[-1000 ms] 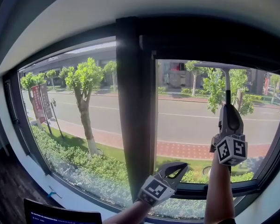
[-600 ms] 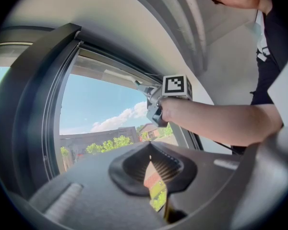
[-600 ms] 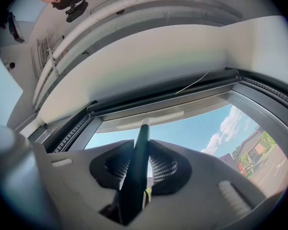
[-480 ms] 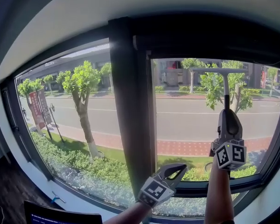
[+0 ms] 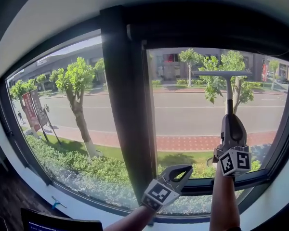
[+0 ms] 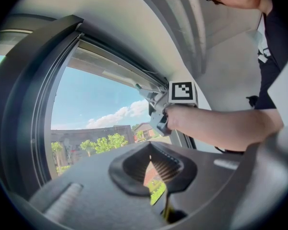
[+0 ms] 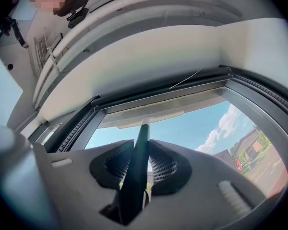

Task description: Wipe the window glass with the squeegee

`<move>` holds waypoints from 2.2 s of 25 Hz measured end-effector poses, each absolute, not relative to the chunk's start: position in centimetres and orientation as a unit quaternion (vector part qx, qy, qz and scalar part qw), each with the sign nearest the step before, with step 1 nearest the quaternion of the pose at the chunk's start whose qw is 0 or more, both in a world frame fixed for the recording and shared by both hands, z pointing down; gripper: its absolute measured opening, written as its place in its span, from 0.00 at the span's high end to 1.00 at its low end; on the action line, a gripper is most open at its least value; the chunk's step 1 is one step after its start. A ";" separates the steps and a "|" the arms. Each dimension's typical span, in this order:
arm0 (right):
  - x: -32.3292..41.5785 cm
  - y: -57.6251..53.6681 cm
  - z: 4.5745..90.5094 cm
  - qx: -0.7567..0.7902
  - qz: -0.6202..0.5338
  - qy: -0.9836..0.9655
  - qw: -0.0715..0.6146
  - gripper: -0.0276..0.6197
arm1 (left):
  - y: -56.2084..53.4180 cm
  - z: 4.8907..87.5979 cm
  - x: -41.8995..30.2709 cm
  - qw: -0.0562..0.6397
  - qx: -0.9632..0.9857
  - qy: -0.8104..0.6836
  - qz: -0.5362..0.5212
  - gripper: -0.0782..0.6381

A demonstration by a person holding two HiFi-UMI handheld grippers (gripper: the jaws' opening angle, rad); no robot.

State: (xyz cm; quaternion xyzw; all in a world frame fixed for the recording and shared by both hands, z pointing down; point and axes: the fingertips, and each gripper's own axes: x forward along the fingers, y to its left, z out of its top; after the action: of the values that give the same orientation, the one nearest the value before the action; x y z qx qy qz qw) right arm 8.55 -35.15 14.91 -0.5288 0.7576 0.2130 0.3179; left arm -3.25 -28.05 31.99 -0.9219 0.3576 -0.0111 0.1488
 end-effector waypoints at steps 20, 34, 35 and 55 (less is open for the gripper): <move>8.8 -33.6 22.4 -0.546 0.174 0.764 0.295 0.81 | -27.2 35.3 -4.0 0.095 -0.929 0.357 0.001 0.89; 8.7 -32.9 27.4 -0.558 0.136 0.772 0.273 0.81 | -26.3 37.1 -4.1 0.074 -0.934 0.348 -0.005 0.89; 8.8 -32.9 27.7 -0.559 0.134 0.772 0.271 0.81 | -26.3 37.3 -4.0 0.072 -0.935 0.348 -0.006 0.89; 8.8 -32.0 34.6 -0.569 0.095 0.781 0.238 0.81 | -25.8 40.8 -3.4 0.047 -0.940 0.337 -0.022 0.89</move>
State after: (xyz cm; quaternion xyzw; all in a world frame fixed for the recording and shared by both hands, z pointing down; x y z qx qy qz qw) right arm 8.77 -31.97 34.59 -0.5694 0.7811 0.0955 0.2378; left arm -3.38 -25.79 40.77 -0.9401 0.3370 -0.0224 0.0475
